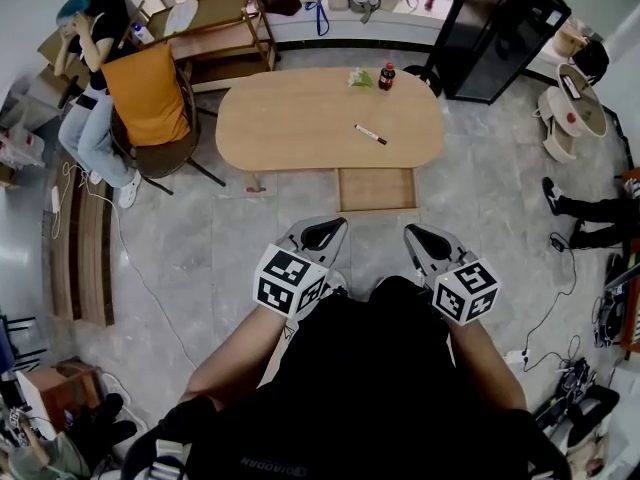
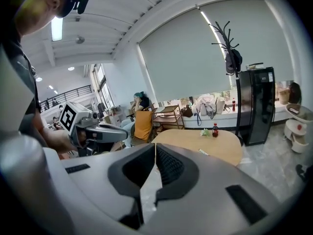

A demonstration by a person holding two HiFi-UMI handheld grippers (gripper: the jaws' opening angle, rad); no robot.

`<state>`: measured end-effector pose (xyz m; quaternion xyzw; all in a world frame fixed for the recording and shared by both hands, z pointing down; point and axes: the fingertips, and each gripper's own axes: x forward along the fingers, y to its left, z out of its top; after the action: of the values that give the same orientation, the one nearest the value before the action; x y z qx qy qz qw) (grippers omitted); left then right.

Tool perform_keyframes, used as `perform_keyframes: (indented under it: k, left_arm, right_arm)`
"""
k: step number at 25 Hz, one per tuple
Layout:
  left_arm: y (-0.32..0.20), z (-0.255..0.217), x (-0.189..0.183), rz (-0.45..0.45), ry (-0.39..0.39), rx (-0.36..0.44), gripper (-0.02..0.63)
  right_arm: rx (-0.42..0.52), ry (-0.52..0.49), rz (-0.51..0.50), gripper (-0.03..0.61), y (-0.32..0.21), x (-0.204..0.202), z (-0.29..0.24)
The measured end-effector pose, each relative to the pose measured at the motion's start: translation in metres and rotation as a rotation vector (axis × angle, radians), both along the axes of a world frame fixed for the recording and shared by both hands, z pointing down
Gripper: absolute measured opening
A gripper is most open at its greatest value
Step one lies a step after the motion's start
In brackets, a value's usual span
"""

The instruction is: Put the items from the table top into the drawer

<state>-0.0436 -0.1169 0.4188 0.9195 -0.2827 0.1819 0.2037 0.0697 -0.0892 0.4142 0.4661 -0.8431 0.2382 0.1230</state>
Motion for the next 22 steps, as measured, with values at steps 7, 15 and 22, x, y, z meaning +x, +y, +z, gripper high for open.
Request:
perform_keyframes:
  k: [7,15,22]
  left_arm:
    - [-0.028,0.028,-0.010,-0.040,-0.025,-0.053,0.002]
    - [-0.087,0.042,-0.010,-0.106,-0.068,-0.081,0.002]
    - [-0.173,0.080,0.018,-0.120,-0.134,-0.114,0.002]
  right_arm:
    - [-0.035,0.019,-0.012,0.005,-0.047,0.003,0.025]
    - [-0.065,0.023,-0.053,0.005,-0.125,0.021,0.053]
    - [-0.143,0.193,-0.154,0.005,-0.220,0.052,0.137]
